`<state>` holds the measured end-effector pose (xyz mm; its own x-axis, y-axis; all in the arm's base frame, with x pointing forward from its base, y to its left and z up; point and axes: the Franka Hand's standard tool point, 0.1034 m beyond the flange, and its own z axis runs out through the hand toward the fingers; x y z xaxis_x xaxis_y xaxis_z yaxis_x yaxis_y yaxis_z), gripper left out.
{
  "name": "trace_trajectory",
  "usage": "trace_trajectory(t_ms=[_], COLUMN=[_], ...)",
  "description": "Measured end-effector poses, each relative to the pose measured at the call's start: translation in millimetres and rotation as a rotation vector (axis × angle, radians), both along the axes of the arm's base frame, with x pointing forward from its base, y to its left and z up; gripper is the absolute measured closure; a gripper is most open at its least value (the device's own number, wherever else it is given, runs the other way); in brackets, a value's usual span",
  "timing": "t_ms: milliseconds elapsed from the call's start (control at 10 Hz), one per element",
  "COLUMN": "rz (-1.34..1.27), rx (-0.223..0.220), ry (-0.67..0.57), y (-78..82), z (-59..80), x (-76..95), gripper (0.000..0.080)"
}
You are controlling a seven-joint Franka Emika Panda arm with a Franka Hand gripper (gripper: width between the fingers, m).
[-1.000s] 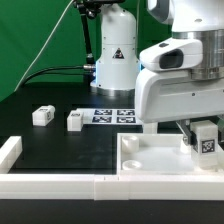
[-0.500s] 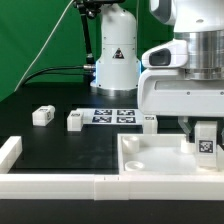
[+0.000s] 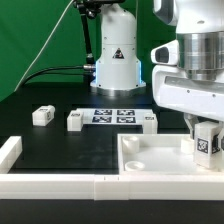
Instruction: Assemble one leg
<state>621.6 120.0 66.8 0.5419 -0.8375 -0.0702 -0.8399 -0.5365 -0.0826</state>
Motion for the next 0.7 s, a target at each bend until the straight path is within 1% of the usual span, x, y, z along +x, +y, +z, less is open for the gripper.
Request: trace_trajectory(t_ms=[200, 300, 400, 500, 600, 700], rz=[-0.158, -0.112, -0.067, -0.048, 0.002, 0.132], rx=[0.026, 0.025, 0.024, 0.023, 0.021, 0.017], ry=[0.018, 0.013, 0.009, 0.009, 0.003, -0.011], y=[0.5, 0.6, 1.3, 2.6, 3.8, 4.3], z=[-0.2, -0.4, -0.7, -1.4, -1.3, -1.4], x=[0.0, -0.1, -0.6, -1.5, -1.7, -1.9], gripper=[0.0508, 0.0508, 0.0398, 0.0263, 0.0263, 0.0173])
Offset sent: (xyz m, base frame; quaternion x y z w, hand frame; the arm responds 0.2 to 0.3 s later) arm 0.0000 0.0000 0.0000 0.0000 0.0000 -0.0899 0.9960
